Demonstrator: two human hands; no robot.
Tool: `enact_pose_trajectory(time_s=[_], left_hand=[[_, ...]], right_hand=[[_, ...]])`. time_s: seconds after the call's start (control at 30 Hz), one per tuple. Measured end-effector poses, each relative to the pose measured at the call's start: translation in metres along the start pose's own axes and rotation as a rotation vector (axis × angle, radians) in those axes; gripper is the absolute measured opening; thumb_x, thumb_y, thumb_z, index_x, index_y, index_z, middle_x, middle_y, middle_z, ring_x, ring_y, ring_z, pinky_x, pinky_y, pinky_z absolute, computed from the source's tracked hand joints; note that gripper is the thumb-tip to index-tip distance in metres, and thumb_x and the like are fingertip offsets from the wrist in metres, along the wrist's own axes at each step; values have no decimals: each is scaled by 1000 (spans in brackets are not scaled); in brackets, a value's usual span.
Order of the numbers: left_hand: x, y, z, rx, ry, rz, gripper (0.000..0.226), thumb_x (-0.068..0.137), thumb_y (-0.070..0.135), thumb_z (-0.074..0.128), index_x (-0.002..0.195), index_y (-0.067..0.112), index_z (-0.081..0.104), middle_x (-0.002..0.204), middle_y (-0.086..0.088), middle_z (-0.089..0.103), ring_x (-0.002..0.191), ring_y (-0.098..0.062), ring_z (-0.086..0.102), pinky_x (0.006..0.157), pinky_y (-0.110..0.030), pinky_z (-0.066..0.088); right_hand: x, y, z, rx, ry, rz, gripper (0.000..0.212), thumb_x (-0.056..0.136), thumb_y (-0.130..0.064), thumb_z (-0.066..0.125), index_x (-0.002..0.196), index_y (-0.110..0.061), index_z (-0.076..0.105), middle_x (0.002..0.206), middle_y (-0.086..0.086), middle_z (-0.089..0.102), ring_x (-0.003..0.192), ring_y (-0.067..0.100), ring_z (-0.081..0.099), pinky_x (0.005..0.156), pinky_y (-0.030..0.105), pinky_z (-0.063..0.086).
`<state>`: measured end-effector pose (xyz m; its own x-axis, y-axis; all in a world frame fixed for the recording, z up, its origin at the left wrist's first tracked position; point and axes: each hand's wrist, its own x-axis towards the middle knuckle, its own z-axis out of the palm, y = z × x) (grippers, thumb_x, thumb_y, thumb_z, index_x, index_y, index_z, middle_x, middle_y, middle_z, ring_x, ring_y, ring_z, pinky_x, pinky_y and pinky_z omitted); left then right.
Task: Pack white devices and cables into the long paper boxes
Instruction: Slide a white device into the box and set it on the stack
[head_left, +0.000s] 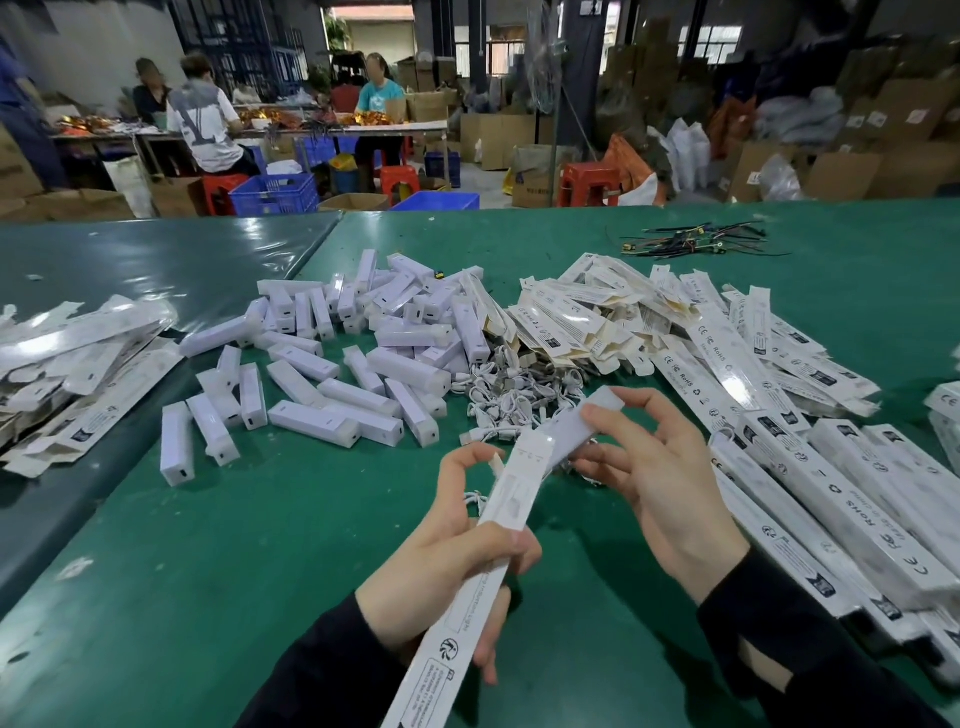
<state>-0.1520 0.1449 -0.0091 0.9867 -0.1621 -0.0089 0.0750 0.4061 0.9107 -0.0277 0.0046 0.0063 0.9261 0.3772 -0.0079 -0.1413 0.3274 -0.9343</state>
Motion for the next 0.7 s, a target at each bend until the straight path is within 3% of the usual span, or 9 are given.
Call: enact_pose_trajectory(time_s=[0.23,0.37,0.47,0.6,0.7], left_hand=[[-1,1,3,-25,-29,-9,63,72,13,61,121,31,25,80,-13,52,29,-19,50,32,-29,48],[-1,-1,5,-28,-66,-31,61,74,13,60,120,32,25,81,-12,53,30,-19,52,32,-27,49],[1,-1,3,-26,-2,-13,60,73,13,61,119,32,28,80,-14,52,28,-20,50,31,-28,47],[1,-1,0,-48,59,-5,39,84,14,50,114,35,36,81,-15,51,28,-21,47,31,-30,47],[1,-4,1,-40,62,-9,26,87,21,49,106,37,42,79,-15,51,28,-21,48,31,-28,47]], right_hand=[[3,-6,-5,-60,-85,41,20,84,-7,70,96,-14,57,85,18,71,55,20,61,50,22,50],[0,-7,-5,-156,-221,46,18,82,-6,72,92,-14,61,79,13,72,54,18,61,51,22,50],[-7,1,4,-216,-293,81,0,87,-13,69,87,-13,69,79,10,73,55,17,63,51,23,52],[-10,10,11,-262,-263,84,32,90,-38,58,74,-18,77,76,2,73,64,11,67,55,23,55],[-8,14,9,-318,-351,115,61,82,-60,45,80,-8,76,85,5,75,76,11,67,68,26,57]])
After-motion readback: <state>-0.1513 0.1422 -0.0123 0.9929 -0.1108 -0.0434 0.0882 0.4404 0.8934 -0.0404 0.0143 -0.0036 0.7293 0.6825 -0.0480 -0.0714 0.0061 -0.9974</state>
